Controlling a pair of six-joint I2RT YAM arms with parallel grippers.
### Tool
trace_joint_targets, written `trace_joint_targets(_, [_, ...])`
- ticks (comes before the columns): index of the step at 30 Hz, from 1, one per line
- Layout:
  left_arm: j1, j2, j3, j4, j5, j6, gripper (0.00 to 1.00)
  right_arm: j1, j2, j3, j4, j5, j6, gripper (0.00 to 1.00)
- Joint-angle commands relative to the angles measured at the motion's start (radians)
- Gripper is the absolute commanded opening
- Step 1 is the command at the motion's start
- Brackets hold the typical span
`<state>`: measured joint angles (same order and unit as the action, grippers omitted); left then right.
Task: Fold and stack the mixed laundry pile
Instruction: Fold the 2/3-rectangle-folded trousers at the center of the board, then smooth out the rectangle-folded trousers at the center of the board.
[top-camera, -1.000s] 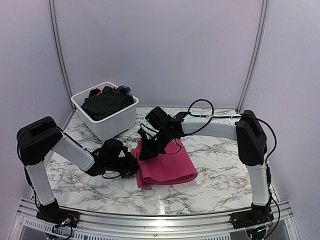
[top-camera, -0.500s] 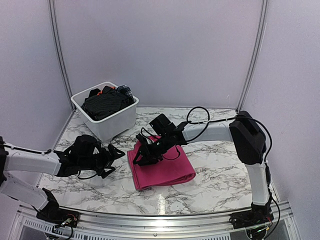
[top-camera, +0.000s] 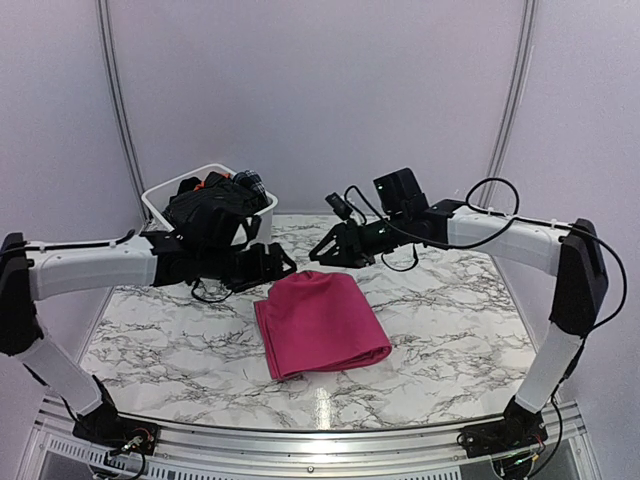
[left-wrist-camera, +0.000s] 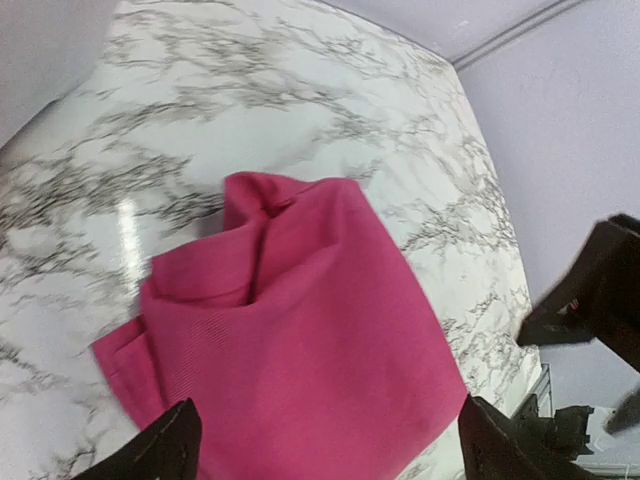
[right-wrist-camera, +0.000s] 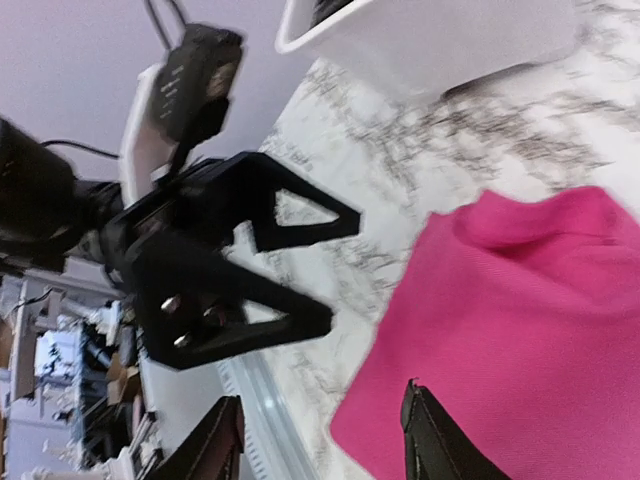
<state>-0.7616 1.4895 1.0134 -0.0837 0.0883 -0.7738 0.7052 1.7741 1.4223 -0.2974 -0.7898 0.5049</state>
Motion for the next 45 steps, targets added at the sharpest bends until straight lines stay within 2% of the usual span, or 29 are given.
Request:
trace_joint_targets(1, [-0.062,0.212,0.267,-0.185,0.079,0.277,0.83,-0.073,0.019,-0.100,-0.191,0.186,-0.124,0.48])
trace_joint_targets(5, [-0.078,0.387,0.431,-0.290,0.012,0.322,0.70,-0.087,0.042,-0.204,-0.168,0.206,-0.135,0.46])
trace_joint_targets(9, [-0.029,0.504,0.497,-0.401,-0.120,0.284,0.57,-0.083,0.072,-0.317,-0.131,0.212,-0.126,0.43])
trace_joint_targets(13, [0.048,0.479,0.333,-0.420,-0.110,0.207,0.43,-0.085,0.078,-0.421,-0.116,0.230,-0.123,0.42])
trace_joint_targets(20, [0.088,0.313,0.081,-0.394,-0.093,0.221,0.33,-0.077,0.047,-0.493,-0.098,0.204,-0.166,0.41])
trace_joint_targets(23, [0.088,0.213,0.049,-0.336,-0.017,0.262,0.34,-0.074,0.021,-0.479,-0.127,0.212,-0.206,0.41])
trace_joint_targets(26, [0.093,0.152,0.085,-0.320,0.016,0.294,0.36,-0.076,0.006,-0.460,-0.170,0.239,-0.235,0.41])
trace_joint_targets(30, [0.072,0.131,0.168,-0.311,0.059,0.322,0.54,-0.076,-0.039,-0.375,-0.181,0.215,-0.247,0.44])
trace_joint_targets(34, [-0.021,0.176,0.222,-0.294,0.117,0.355,0.67,-0.076,-0.036,-0.256,-0.172,0.185,-0.248,0.49])
trace_joint_targets(38, [-0.103,0.259,0.210,-0.282,0.166,0.362,0.71,-0.075,0.018,-0.234,-0.130,0.128,-0.230,0.50])
trace_joint_targets(45, [-0.064,0.334,0.101,-0.281,0.066,0.321,0.71,-0.067,0.095,-0.307,-0.115,0.128,-0.237,0.50])
